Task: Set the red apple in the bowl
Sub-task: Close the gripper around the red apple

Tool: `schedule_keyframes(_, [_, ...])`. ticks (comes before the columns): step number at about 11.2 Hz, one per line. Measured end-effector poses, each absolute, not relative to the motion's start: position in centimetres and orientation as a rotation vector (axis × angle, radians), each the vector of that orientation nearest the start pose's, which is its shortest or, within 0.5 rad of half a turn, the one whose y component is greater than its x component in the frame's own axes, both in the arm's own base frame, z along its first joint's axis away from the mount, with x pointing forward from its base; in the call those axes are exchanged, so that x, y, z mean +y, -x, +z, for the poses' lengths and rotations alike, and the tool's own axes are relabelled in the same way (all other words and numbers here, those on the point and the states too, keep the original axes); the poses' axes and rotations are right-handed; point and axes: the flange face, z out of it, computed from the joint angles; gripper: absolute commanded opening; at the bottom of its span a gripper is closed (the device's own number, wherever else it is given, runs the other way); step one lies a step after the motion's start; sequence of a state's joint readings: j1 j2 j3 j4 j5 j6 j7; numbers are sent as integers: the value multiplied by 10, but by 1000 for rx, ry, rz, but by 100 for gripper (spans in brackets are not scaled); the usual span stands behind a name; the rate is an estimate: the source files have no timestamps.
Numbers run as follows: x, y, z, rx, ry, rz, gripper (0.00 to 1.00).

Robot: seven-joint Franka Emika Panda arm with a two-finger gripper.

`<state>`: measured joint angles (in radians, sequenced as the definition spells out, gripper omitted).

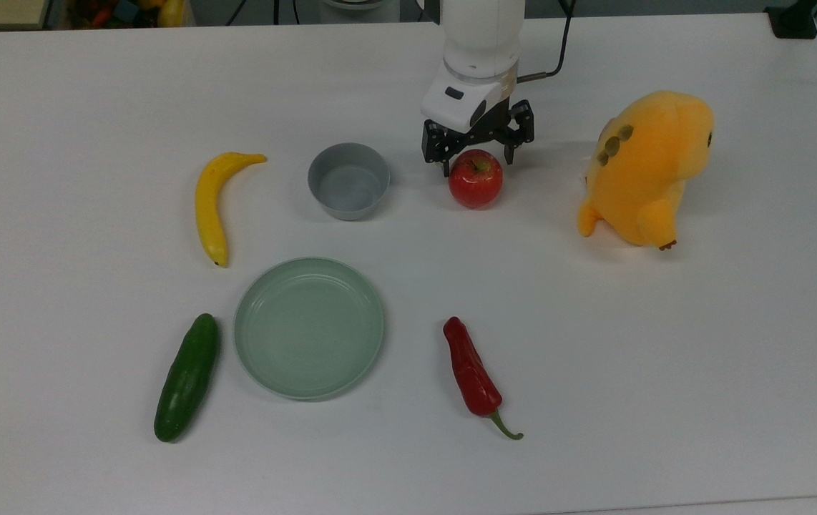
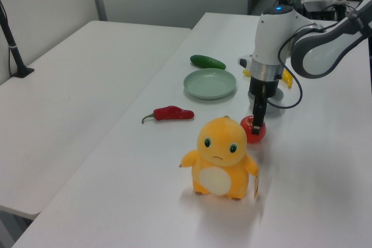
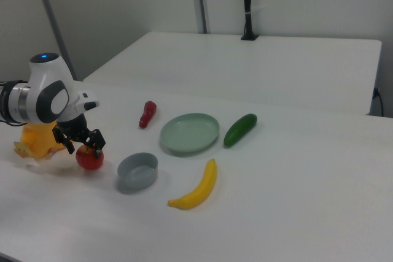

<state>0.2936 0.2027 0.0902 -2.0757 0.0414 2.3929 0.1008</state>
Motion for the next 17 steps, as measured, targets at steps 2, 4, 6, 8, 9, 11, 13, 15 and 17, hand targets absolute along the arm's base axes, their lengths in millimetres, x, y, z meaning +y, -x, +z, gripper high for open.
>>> schedule_keyframes(2, [225,-545,338,-432,3053,-147,91])
schedule_keyframes(4, [228,-544,333,-498,3077,-151,85])
schedule_keyframes(6, [227,-544,332,-529,3090,-157,89])
schedule_keyframes(8, [227,-546,333,-528,3090,-163,91])
schedule_keyframes(9, [226,-546,333,-526,3090,-165,90])
schedule_keyframes(11, [226,-547,333,-525,3089,-169,78])
schedule_keyframes(13, [226,-547,334,-531,3091,-175,59])
schedule_keyframes(15, [226,-548,335,-549,3097,-186,47])
schedule_keyframes(17, [226,-548,335,-551,3098,-187,47])
